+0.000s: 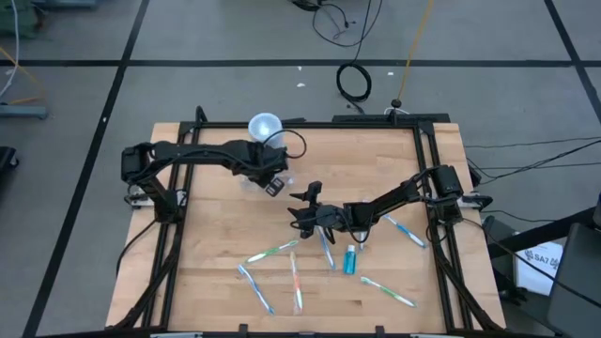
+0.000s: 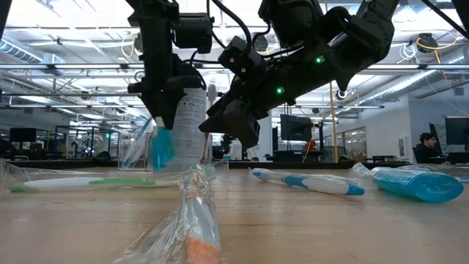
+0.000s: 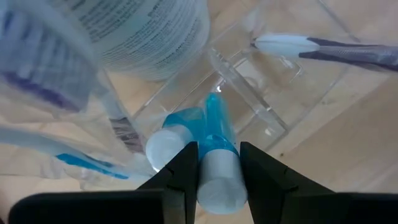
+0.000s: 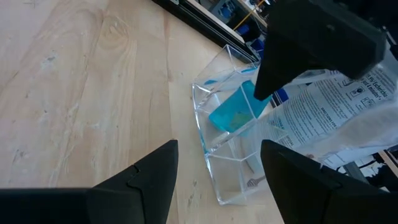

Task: Pick & Place toothbrushing station
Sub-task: Put the top blue mouthwash into the transparent organizer, then put the blue toothbrush into the transparent organizer

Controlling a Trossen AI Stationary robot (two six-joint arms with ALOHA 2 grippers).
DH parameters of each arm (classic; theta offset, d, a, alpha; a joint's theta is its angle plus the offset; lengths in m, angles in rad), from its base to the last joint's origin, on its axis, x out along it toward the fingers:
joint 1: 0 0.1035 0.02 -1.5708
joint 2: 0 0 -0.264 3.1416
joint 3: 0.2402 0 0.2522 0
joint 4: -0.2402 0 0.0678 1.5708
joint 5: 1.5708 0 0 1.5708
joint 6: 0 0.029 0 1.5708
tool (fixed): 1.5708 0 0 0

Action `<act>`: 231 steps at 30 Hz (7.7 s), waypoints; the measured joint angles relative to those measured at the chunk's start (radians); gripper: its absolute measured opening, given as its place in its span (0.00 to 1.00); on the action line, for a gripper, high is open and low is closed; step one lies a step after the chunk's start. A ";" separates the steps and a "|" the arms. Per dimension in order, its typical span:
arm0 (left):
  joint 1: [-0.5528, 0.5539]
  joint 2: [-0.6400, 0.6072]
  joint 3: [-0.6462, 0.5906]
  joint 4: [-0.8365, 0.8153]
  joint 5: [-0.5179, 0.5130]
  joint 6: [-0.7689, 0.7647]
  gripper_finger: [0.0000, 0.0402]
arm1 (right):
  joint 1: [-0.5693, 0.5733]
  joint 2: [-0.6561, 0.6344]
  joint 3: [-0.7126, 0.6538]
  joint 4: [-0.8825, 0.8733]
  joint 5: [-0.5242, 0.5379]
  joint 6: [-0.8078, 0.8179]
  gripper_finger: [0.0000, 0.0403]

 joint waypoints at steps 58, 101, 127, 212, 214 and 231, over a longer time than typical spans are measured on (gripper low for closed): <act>-0.394 -0.590 -0.237 0.092 -0.382 0.227 0.33 | 0.120 -0.184 -0.001 -0.529 0.234 0.457 0.56; -0.378 -0.640 -0.401 0.308 -0.327 0.373 0.33 | 0.119 -0.604 -0.391 -1.545 -0.447 1.583 0.51; -0.378 -0.639 -0.401 0.419 -0.327 0.406 0.33 | 0.118 -0.673 -0.220 -1.425 -0.173 1.443 0.01; -0.379 -0.640 -0.401 0.517 -0.327 0.395 0.33 | -0.392 -0.233 -0.081 0.178 -0.447 0.524 0.31; -0.379 -0.640 -0.401 0.517 -0.327 0.399 0.33 | -0.392 -0.231 -0.081 0.137 -0.448 0.525 0.30; -0.379 -0.640 -0.401 0.596 -0.327 0.481 0.33 | -0.392 -0.227 -0.082 -0.024 -0.446 0.509 0.27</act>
